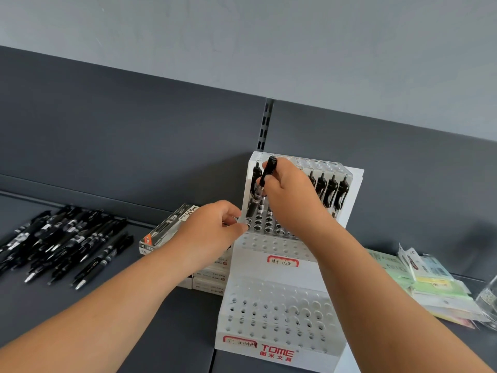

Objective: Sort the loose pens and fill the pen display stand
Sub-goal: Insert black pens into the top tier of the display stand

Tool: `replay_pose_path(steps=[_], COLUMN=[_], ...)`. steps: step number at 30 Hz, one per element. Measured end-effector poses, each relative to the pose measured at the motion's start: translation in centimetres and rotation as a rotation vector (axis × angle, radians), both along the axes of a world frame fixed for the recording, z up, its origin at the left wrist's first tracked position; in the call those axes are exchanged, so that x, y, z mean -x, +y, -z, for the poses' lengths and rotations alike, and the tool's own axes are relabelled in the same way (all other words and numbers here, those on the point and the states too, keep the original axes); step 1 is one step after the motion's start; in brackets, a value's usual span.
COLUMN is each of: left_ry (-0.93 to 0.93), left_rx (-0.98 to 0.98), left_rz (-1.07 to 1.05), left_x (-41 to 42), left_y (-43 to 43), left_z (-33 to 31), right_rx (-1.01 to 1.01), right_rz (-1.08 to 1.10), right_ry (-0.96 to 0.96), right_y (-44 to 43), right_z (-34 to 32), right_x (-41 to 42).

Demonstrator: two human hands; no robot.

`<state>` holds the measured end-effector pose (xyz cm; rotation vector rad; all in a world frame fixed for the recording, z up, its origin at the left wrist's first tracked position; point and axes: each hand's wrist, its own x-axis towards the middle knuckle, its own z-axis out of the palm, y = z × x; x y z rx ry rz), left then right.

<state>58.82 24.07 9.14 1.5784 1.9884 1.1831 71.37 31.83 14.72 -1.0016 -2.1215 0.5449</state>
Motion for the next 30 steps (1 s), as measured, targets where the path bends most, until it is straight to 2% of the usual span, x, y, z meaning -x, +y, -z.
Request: replay_pose_path(steps=[6,11,23,30], left_ry=[0.037,0.054,0.075,0.133], left_rx=[0.021,0.028,0.003,-0.05], left_rz=[0.0,-0.006,-0.015,-0.09], left_x=[0.0,0.0,0.3,4.9], left_y=[0.2,0.4,-0.3,-2.5], left_z=[0.3,0.3,-0.1,-0.5], right_rx=[-0.134,-0.119,-0.046,-0.312], right_rz=[0.119,0.146,0.145,0.149], right_ry=[0.002,-0.099,-0.07,-0.076], right_y=[-0.4,-0.7,-1.4,-4.1], right_z=[1.5,1.9,1.9,0.9], right_x=[1.1,1.3,0.7,1.9])
